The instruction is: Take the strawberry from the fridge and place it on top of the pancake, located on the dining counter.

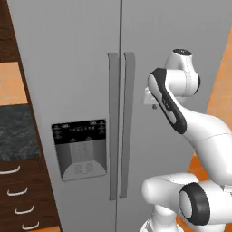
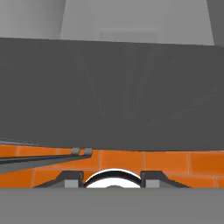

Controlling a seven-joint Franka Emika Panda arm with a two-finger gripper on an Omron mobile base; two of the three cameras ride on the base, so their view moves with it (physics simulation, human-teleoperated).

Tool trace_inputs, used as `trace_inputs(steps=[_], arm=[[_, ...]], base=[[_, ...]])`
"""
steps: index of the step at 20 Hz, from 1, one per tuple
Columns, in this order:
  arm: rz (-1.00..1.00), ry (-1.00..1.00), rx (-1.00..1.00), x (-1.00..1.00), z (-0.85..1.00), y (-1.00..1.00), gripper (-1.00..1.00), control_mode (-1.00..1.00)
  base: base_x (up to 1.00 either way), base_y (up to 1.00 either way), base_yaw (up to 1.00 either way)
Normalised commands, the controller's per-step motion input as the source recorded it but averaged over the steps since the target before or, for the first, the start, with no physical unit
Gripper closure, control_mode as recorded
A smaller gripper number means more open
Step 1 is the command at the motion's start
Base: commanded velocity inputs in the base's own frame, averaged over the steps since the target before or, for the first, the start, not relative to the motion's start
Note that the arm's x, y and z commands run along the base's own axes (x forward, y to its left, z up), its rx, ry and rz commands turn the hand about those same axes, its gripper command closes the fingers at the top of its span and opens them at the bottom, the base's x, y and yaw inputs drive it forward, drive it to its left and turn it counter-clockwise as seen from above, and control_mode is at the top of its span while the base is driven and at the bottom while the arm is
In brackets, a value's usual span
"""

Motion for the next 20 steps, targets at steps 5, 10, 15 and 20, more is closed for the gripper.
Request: trace_inputs(steps=[5,10,15,20], arm=[[0.0,0.0,0.0,0.0,0.0,0.0,-1.0,1.0],[0.0,0.0,0.0,0.0,0.0,0.0,-1.0,1.0],[0.0,0.0,0.0,0.0,0.0,0.0,-1.0,1.0],[0.0,0.0,0.0,0.0,0.0,0.0,-1.0,1.0]], base=[[-0.38,0.0,0.0],[-0.48,0.43,0.0],[-0.03,0.6,0.0],[0.0,0.23,0.0]])
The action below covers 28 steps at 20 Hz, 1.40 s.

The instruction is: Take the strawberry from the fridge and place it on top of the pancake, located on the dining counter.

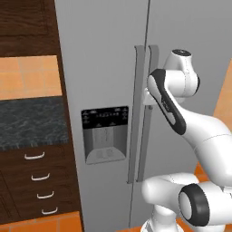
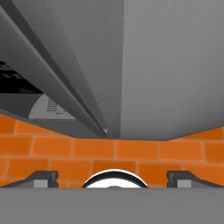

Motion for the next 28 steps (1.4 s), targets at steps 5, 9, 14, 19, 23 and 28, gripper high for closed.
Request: trace_inputs(steps=[5,9,14,19,23,28], arm=[[0.0,0.0,0.0,0.0,0.0,0.0,-1.0,1.0],[0.0,0.0,0.0,0.0,0.0,0.0,-1.0,1.0],[0.0,0.0,0.0,0.0,0.0,0.0,-1.0,1.0],[0.0,0.0,0.0,0.0,0.0,0.0,-1.0,1.0],[0.0,0.0,0.0,0.0,0.0,0.0,-1.0,1.0],[0.0,-0.05,0.0,0.18,-0.01,-0.03,-1.0,-1.0]], base=[[0.0,0.37,-0.04],[-0.04,0.11,-0.02],[-0.68,0.0,0.0],[-0.76,0.02,-0.02],[-0.39,0.0,-0.05],[0.01,0.0,-0.01]])
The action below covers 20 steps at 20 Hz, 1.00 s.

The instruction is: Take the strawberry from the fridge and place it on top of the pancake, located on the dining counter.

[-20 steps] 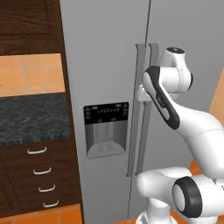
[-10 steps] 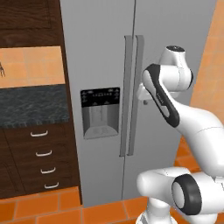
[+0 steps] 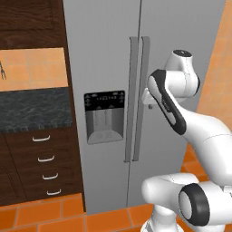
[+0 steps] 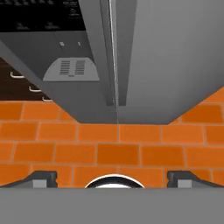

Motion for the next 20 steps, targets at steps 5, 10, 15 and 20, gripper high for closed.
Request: trace_inputs(steps=[5,10,15,20], arm=[[0.0,-0.28,0.0,0.97,-0.08,-0.09,-1.0,-1.0],[0.0,-0.26,0.0,1.0,-0.06,-0.17,-1.0,-1.0],[0.0,-0.1,0.0,0.69,-0.06,-0.09,-1.0,-1.0],[-0.03,0.0,0.0,0.66,-0.02,0.0,-1.0,-1.0]], base=[[0.0,0.0,0.0],[0.0,0.0,0.0],[0.0,0.0,0.0],[0.0,0.0,0.0]])
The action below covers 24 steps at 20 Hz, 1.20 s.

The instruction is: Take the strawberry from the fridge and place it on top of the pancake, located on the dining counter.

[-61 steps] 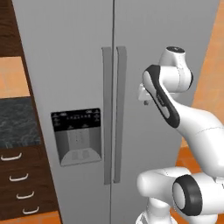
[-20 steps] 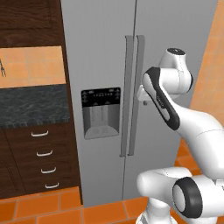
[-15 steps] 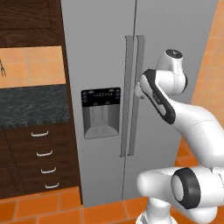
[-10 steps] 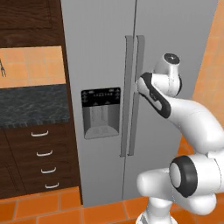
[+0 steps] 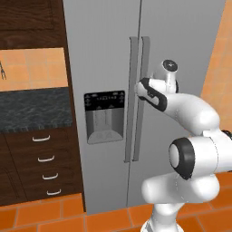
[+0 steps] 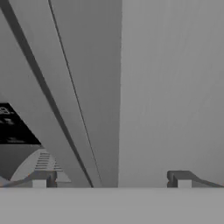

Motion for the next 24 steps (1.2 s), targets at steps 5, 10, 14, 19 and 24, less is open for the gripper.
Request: trace_inputs(steps=[5,10,14,19,24], arm=[[-0.01,-0.02,-0.03,0.6,-0.12,0.0,-1.0,-1.0],[-0.01,-0.17,-0.09,0.47,-0.31,0.0,-1.0,-1.0],[0.0,-0.25,-0.02,0.46,-0.24,-0.05,-1.0,-1.0],[0.0,-0.04,0.0,0.36,-0.04,-0.12,-1.0,-1.0],[-0.06,0.04,0.01,-0.18,0.0,-0.02,1.0,-1.0]], base=[[0.0,0.0,0.0],[0.0,0.0,0.0],[0.0,0.0,0.0],[0.0,0.0,0.0],[0.0,0.0,0.0]])
